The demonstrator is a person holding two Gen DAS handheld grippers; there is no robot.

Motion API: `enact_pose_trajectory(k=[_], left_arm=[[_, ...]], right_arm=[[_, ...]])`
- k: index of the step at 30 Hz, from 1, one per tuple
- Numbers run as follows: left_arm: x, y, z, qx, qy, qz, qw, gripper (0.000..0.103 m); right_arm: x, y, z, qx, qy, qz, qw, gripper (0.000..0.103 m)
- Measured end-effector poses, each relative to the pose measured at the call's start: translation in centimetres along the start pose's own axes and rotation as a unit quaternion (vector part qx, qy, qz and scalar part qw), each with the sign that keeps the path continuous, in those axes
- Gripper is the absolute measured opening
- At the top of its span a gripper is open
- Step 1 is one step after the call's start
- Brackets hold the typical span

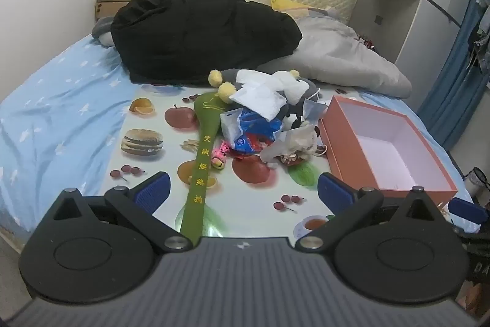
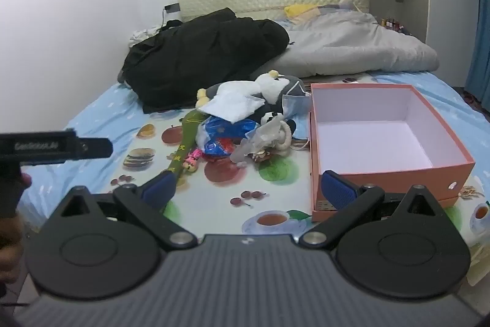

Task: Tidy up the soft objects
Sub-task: 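Move both grippers toward the pile of soft items beside the pink box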

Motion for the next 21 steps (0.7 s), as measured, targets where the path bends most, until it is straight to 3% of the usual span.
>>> enact_pose_trajectory(k=[3,6,9,21], left_arm=[[-0.3,0.1,0.0,0.007,0.012,-0.003,0.9999,0.103],[-0.1,0.3,0.4,0.011,0.008,-0.002,0.9999,0.103],[-0.5,0.5,0.4,0.008,0.010,-0.018,0.9997,0.103],[-0.9,-0.2,-0.1,-0.005,0.020,0.003,0.9998,0.103]], right_arm=[[-0.3,-0.8,-0.3,-0.008,0.007,0.010,1.000,0.103],[1.0,0.1,-0.2,0.010,-0.024,0.011,1.000,0.103],[0.4,-0.3,0.1,-0.001,-0.005,0.007,1.000,0.103],[0.6,-1.1,0.0,-0.018,-0.003,0.008,1.000,0.103]])
Point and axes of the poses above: each gripper's, at about its wrist camera, not at the fingertips, and x roughly against the way its jaws point, y to its left, z to its underside, the point moved 8 cm from there along -x, roughly the way its jaws point, and after that the axes turned 2 degrees about -x, right-handed, at the moved point
